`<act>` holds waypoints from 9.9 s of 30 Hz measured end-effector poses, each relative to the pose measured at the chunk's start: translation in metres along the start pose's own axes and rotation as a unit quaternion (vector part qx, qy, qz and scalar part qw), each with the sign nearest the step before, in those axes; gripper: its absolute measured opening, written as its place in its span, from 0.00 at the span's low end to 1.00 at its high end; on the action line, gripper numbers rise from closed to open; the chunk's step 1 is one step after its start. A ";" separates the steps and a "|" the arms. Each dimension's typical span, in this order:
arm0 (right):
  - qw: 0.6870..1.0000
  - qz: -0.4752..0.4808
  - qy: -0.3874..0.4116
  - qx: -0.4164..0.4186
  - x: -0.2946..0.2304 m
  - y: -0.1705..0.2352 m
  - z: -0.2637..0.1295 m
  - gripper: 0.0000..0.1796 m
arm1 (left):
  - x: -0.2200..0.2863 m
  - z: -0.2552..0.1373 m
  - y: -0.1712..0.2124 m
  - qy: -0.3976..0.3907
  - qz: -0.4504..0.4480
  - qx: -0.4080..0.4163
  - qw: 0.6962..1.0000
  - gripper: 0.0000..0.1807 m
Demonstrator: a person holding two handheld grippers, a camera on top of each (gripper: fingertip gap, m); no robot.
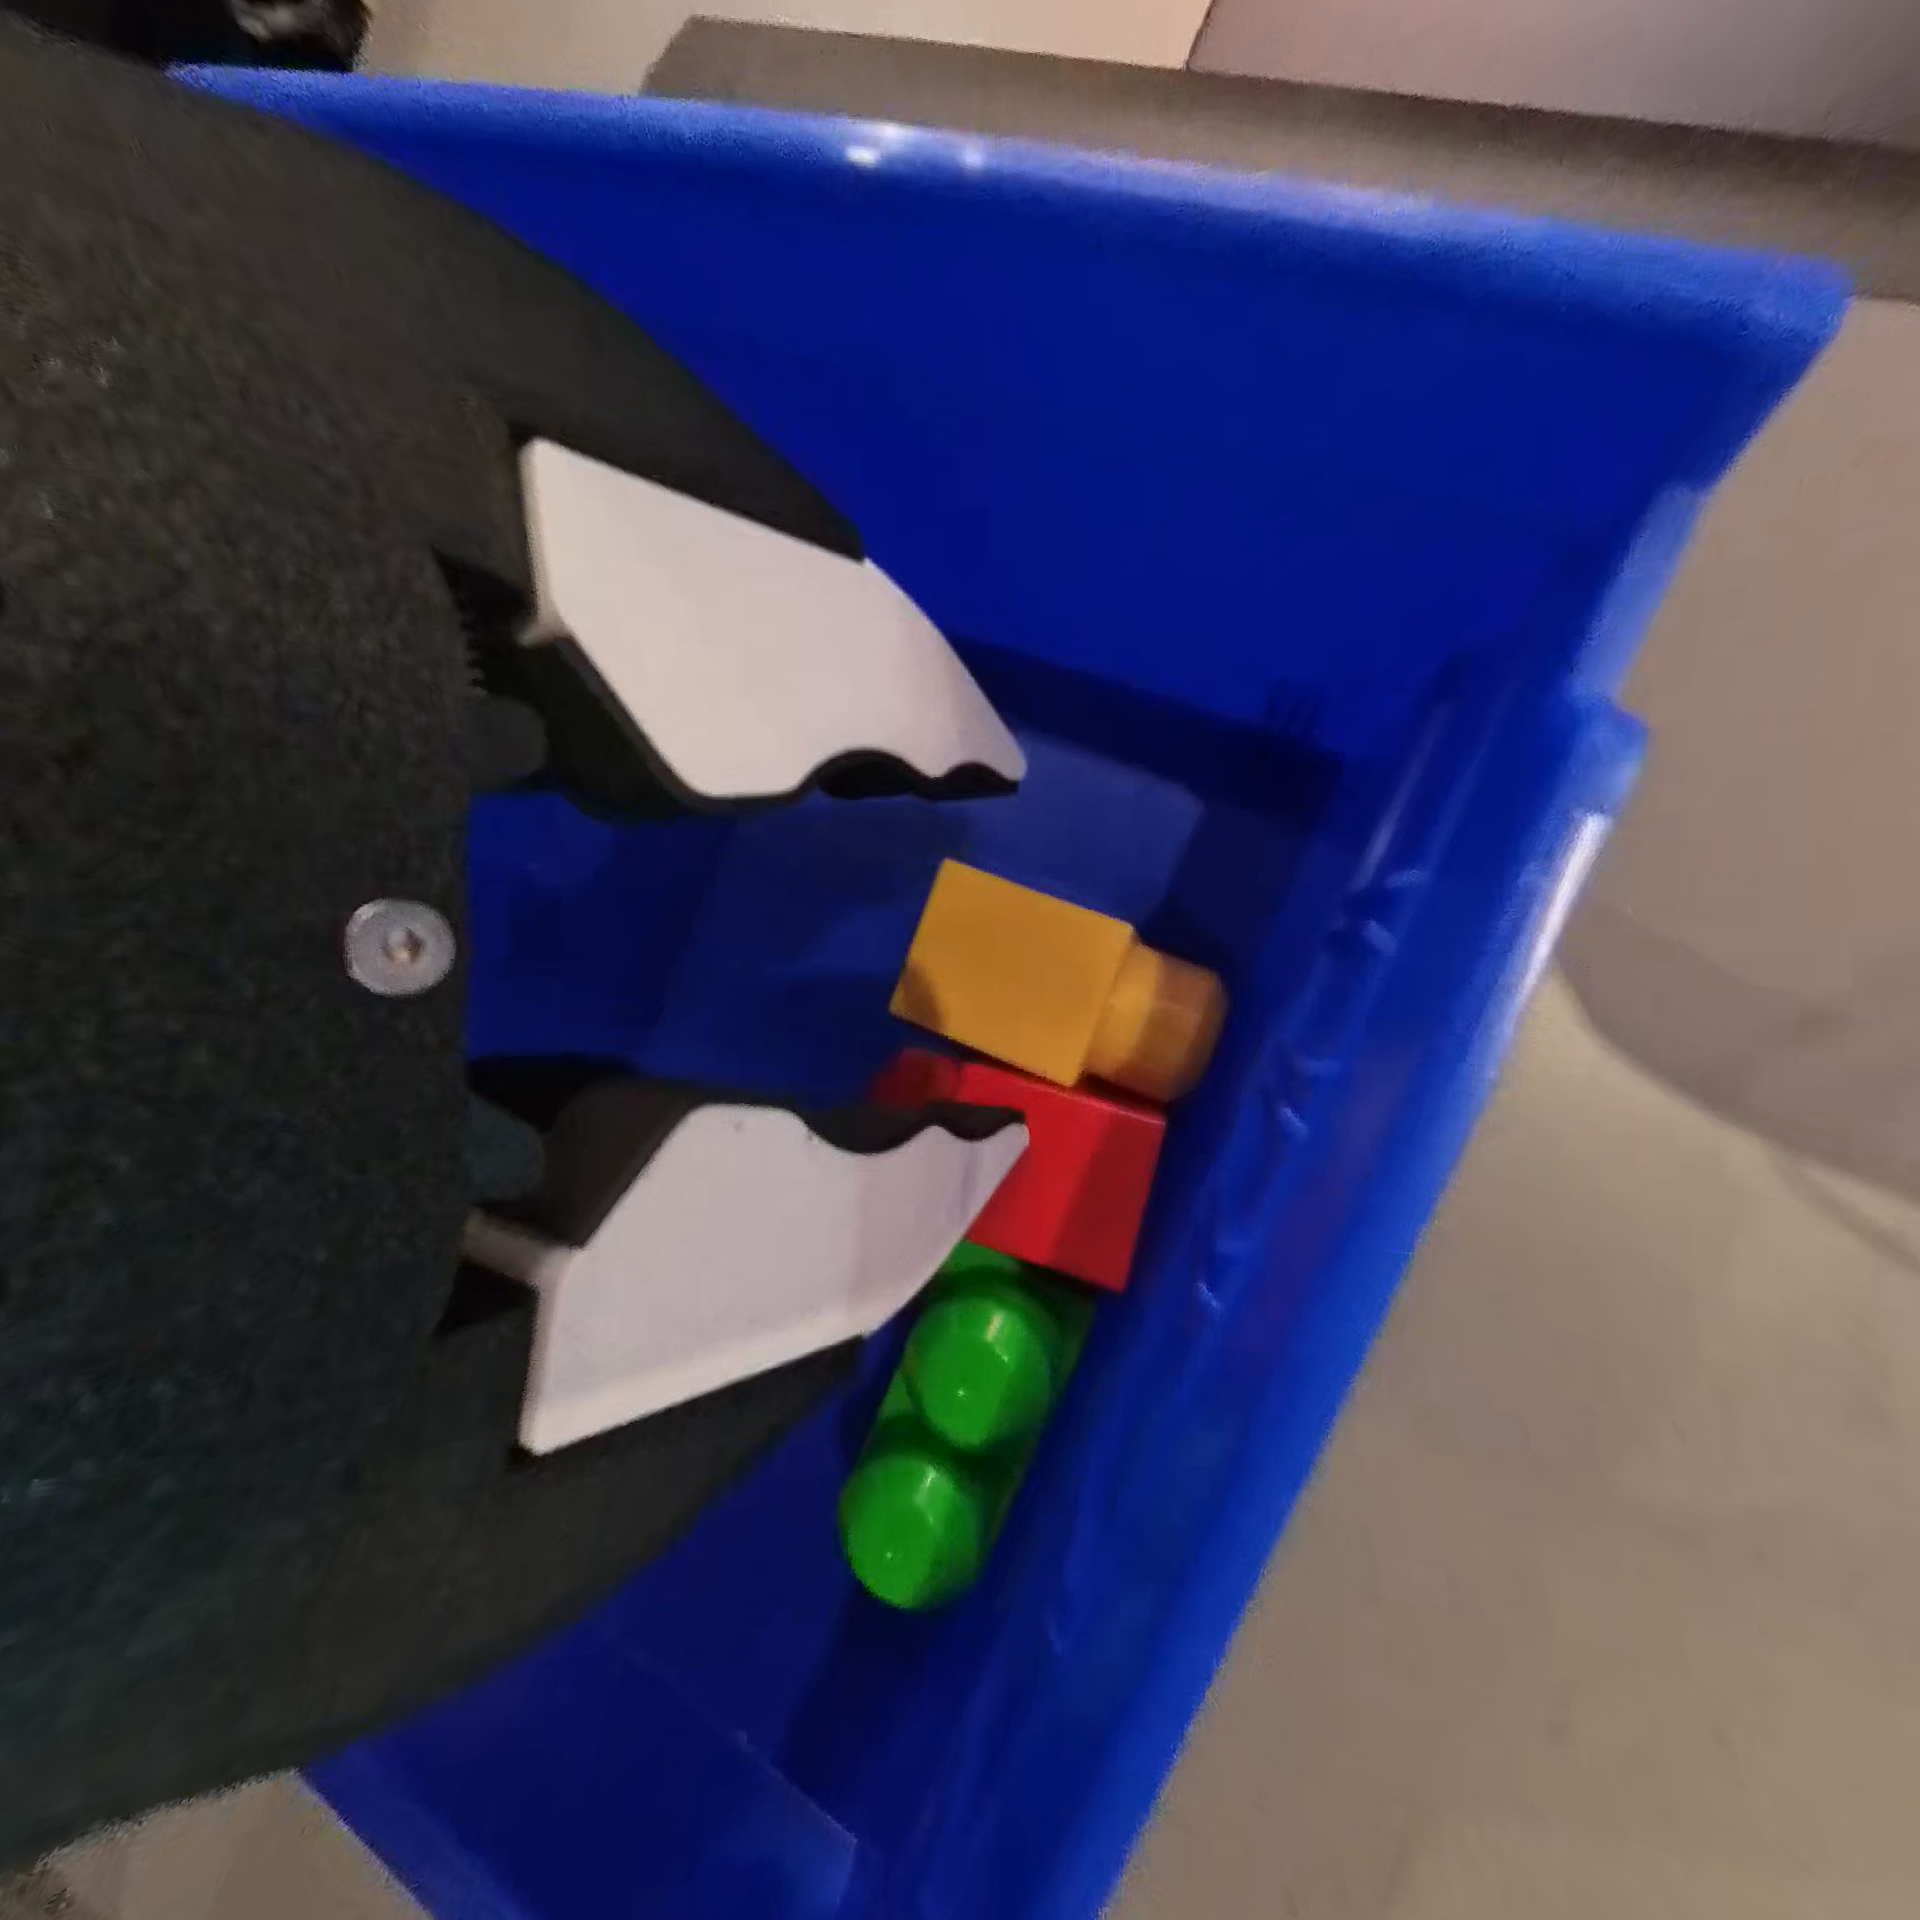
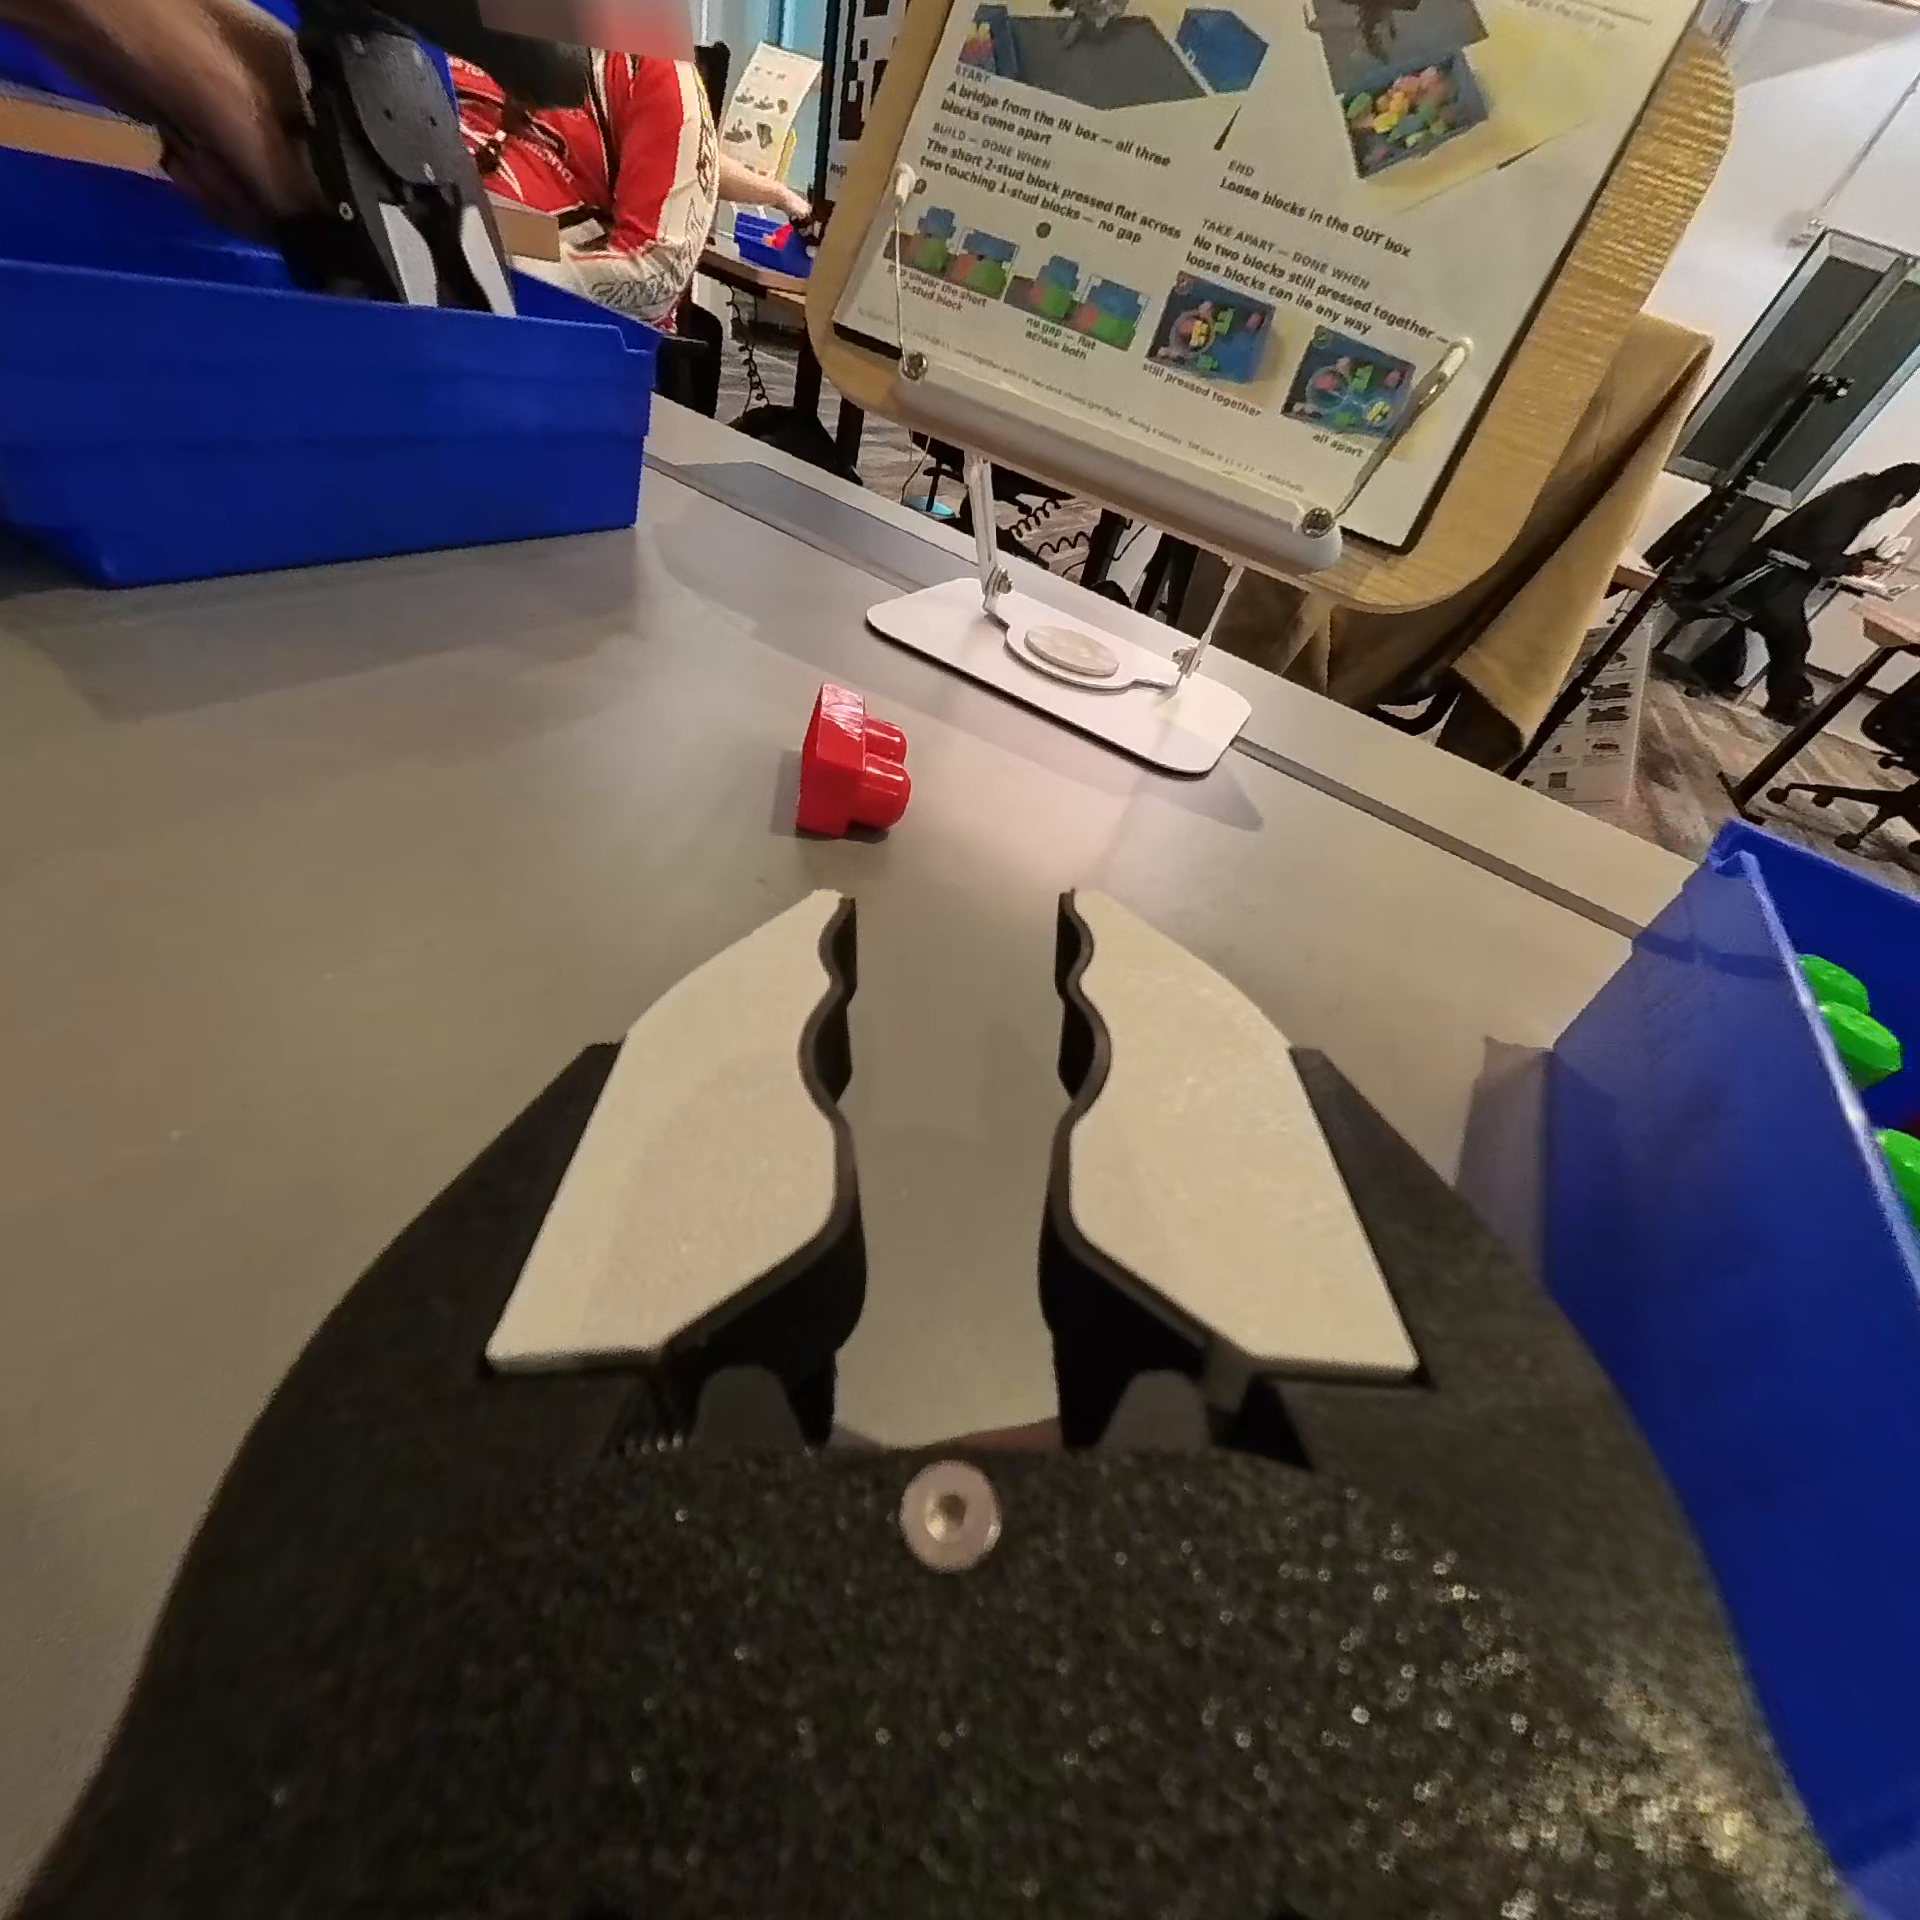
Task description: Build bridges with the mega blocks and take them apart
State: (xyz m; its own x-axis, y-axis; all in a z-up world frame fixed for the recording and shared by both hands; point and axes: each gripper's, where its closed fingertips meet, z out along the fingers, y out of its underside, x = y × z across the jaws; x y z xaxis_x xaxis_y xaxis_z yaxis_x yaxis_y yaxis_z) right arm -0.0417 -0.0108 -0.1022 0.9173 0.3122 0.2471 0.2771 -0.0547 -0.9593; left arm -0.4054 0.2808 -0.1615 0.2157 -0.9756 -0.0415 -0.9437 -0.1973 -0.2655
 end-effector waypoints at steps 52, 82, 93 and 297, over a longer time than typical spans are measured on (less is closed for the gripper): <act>0.997 -0.023 -0.051 0.059 -0.023 -0.021 -0.015 0.18 | 0.206 0.051 -0.123 -0.064 -0.154 -0.047 0.985 0.22; 0.998 -0.001 -0.037 0.047 -0.012 -0.015 -0.008 0.18 | 0.149 -0.086 0.052 -0.108 -0.012 0.114 0.988 0.33; 0.999 0.003 -0.013 0.031 -0.003 -0.009 -0.004 0.18 | 0.035 -0.002 0.038 -0.003 0.020 -0.023 1.000 0.30; 0.965 0.117 -0.204 -0.121 -0.019 -0.030 0.057 0.22 | 0.274 -0.017 -0.109 -0.218 -0.103 0.373 0.896 0.41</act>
State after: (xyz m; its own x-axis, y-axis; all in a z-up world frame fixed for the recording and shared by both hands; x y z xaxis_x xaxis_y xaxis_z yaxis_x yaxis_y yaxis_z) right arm -0.0831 0.0391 -0.0862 0.7882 0.6081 -0.0941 0.1790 -0.3729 -0.9105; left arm -0.2475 0.0338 -0.1278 0.5963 -0.7639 -0.2468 -0.4771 -0.0900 -0.8742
